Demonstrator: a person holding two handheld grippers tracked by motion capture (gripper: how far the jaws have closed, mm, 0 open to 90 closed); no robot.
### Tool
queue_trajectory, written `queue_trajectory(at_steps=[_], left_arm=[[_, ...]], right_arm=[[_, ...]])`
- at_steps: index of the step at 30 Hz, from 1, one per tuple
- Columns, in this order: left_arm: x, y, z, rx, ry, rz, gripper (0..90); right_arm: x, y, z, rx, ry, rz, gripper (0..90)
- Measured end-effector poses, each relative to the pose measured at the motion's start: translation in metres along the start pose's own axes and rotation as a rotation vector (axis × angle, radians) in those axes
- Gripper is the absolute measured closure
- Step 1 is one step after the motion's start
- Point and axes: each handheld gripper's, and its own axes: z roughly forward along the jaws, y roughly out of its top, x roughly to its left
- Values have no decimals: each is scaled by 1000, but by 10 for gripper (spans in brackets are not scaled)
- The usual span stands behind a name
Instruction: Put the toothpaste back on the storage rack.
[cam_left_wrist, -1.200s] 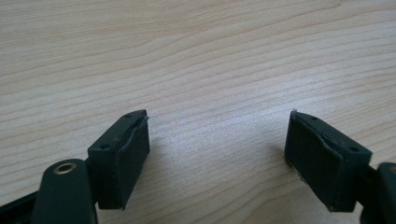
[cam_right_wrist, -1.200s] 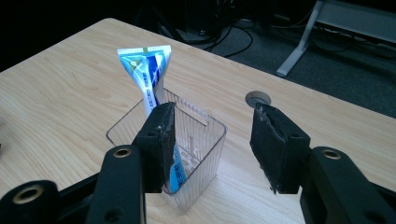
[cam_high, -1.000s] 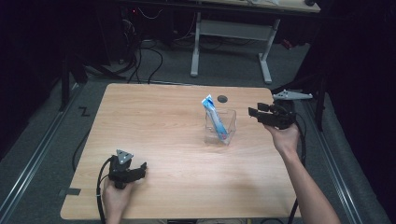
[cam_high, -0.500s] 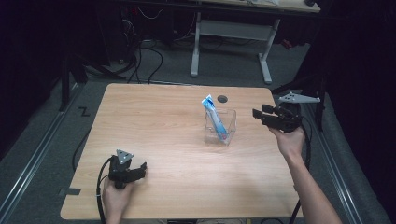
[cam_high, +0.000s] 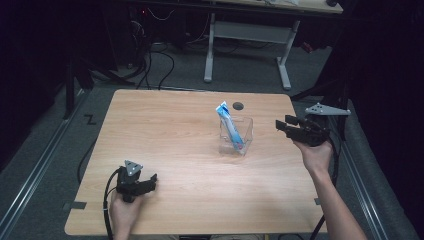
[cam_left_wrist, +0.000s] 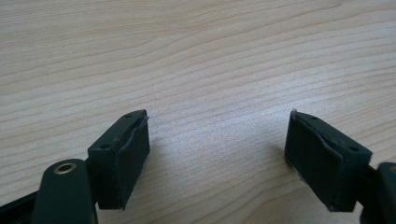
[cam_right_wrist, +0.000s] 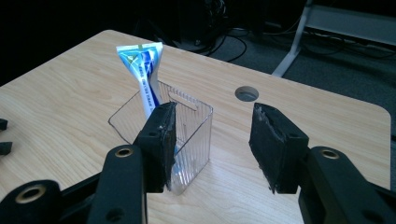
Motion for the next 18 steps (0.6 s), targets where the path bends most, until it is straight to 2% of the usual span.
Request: queue_trajectory(at_steps=[5,18], left_arm=[[0,0,0,0,0,0,224],[0,0,0,2,-1,3,221]], right_arm=[[2,-6,0,-3,8,-1,515],[-5,-22,-5,-27,18,42,518]])
